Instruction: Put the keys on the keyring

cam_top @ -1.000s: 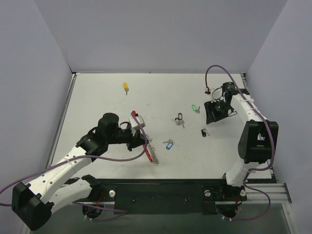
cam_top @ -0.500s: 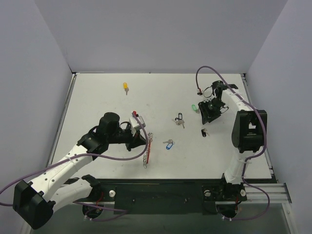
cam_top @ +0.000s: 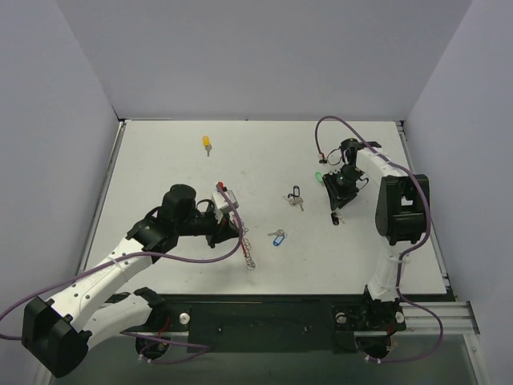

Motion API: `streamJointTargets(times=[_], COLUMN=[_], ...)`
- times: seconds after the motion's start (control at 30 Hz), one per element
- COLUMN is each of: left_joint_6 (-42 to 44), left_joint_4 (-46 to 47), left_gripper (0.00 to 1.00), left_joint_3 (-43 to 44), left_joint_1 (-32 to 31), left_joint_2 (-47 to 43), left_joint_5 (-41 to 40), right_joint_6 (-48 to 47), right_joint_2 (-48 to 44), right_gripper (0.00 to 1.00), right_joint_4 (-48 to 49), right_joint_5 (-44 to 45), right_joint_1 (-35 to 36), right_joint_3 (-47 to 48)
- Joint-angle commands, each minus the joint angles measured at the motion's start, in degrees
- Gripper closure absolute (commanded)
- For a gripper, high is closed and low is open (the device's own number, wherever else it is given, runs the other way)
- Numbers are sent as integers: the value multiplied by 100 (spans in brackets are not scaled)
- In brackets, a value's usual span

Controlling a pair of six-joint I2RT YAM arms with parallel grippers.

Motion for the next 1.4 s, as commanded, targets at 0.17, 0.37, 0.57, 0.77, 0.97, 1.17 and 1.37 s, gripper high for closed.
streamJointTargets(times=[0.17, 0.37, 0.57, 0.77, 0.97, 1.17, 1.37], left_joint_6=[33, 33, 24, 24, 16, 15, 7], left_joint_4=[185, 194, 194, 194, 194, 194, 194], left_gripper=[100, 100, 100, 100, 100, 100, 100], left_joint_3=[118, 118, 127, 118, 110, 118, 118], left_joint_1=[64, 73, 73, 73, 73, 73, 73], left_joint_2=[-13, -4, -4, -4, -4, 4, 4], left_joint_5=[217, 235, 252, 252, 270, 279, 279], right_joint_6=[94, 103, 103, 111, 111, 111, 103], right_joint_2=[103, 173, 200, 279, 332, 332, 349], right_gripper=[74, 78, 79, 80, 82, 83, 86], right_joint_4=[-252, -269, -278, -296, -296, -304, -304], right_joint_5=[207, 137, 93, 66, 48, 5, -13], right_joint_1=[30, 39, 48, 39, 48, 48, 65], right_joint_3=[80, 63, 63, 63, 63, 63, 72])
